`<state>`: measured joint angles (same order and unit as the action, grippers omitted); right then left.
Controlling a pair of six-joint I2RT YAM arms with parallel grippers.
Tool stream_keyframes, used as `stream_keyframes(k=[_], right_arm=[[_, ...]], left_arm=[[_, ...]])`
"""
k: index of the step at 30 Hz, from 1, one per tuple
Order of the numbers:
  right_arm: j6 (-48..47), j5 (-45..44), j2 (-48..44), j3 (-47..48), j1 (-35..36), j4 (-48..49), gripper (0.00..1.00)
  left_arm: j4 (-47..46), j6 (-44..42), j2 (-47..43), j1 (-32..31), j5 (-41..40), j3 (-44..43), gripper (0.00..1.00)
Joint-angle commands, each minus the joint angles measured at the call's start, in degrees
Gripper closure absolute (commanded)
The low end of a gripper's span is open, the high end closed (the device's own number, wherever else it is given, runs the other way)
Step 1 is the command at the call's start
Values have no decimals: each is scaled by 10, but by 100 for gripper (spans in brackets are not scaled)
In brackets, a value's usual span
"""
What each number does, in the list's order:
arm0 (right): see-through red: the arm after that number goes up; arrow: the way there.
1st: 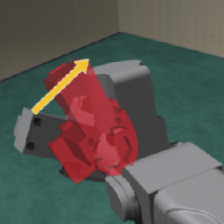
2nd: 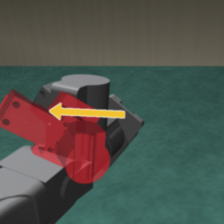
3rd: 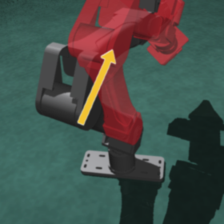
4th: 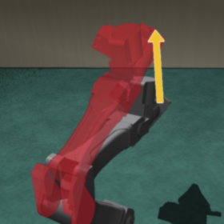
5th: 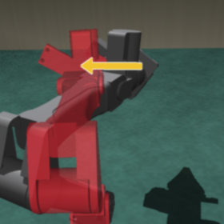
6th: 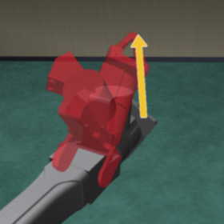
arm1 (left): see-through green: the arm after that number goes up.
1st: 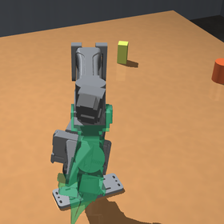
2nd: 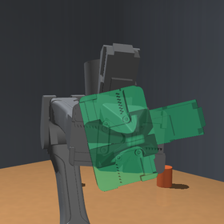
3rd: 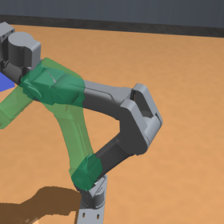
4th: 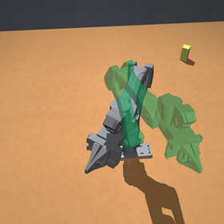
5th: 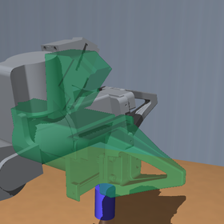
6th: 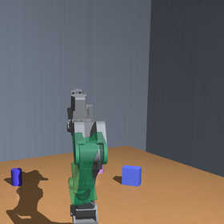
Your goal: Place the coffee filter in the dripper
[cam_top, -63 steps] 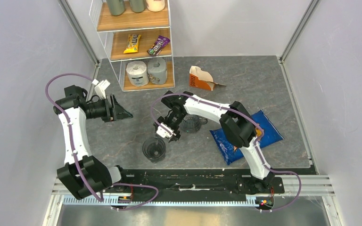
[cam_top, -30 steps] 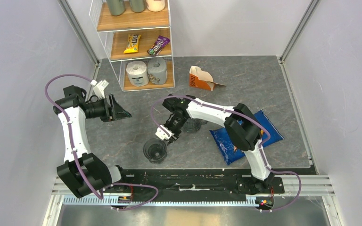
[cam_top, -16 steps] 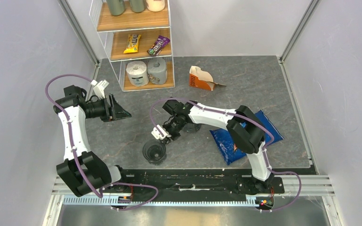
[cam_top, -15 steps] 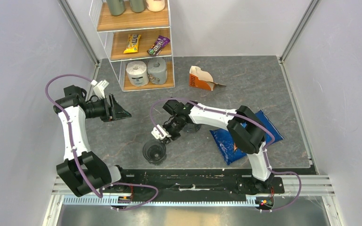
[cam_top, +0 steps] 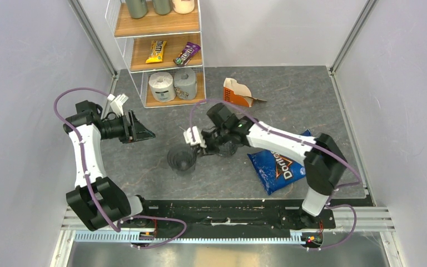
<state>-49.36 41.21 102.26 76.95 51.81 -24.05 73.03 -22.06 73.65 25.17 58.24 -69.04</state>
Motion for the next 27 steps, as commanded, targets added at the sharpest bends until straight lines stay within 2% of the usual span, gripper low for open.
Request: stream_keyframes(k=[1, 6, 7, 9, 13, 19, 27], right_arm=[[137, -34, -86, 16, -56, 58, 100], [169, -70, -146, 23, -128, 18, 100], [174, -77, -159, 21, -145, 9, 100], [186, -91, -180, 11, -172, -4, 100], [212, -98, -205, 1, -211, -35, 100], [237, -107, -239, -44, -217, -41, 100], [260, -122, -255, -117, -217, 4, 100]], left_arm=[[-27, 13, -8, 3, 26, -27, 36], [-64, 44, -27, 0, -3, -42, 28], [-70, 50, -30, -3, -7, -44, 20], [-79, 60, -35, -8, -12, -50, 11], [-88, 73, -39, -39, -28, -59, 9], [-127, 113, -53, -104, -65, -56, 8], [-156, 151, -53, -122, -67, -43, 6]])
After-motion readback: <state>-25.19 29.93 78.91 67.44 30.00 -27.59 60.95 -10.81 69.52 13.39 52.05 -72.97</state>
